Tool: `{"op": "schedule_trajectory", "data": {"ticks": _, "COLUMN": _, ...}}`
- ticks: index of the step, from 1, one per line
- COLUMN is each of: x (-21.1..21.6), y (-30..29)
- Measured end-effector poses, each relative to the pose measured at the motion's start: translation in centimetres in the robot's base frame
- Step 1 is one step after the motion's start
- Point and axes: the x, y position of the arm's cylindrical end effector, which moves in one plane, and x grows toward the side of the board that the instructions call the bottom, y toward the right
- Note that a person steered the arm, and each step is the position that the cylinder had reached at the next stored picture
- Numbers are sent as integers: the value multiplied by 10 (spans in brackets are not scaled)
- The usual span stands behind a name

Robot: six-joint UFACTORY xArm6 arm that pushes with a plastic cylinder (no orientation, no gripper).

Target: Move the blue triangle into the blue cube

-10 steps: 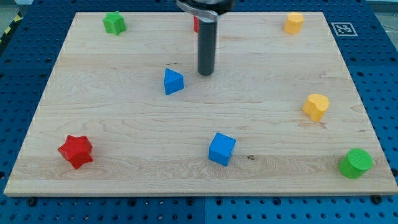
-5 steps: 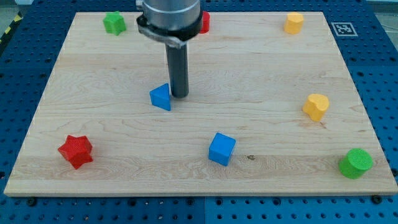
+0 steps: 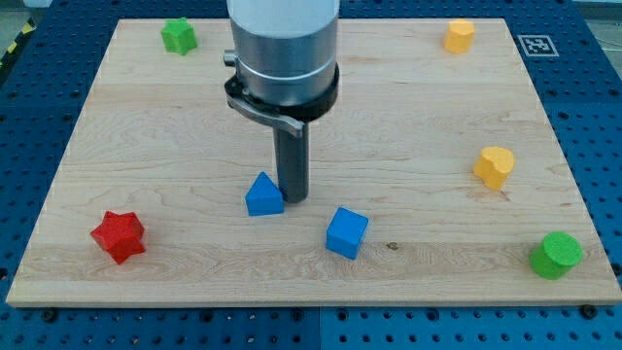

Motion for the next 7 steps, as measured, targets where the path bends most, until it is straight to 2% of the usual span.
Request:
{"op": "schedule_trajectory", "data": {"ticks": 1, "x": -35, "y": -25}}
{"op": "schedule_trajectory", "data": {"ticks": 2, "x": -36, "y": -63}}
{"op": "schedule_trajectory", "data": {"ticks": 3, "x": -7, "y": -64}}
{"op": "schedule_trajectory", "data": {"ticks": 5, "x": 28, "y": 23}}
{"op": "schedule_trajectory", "data": {"ticks": 6, "x": 47, "y": 36}}
{"op": "schedule_trajectory", "data": {"ticks": 7, "x": 48, "y": 30}}
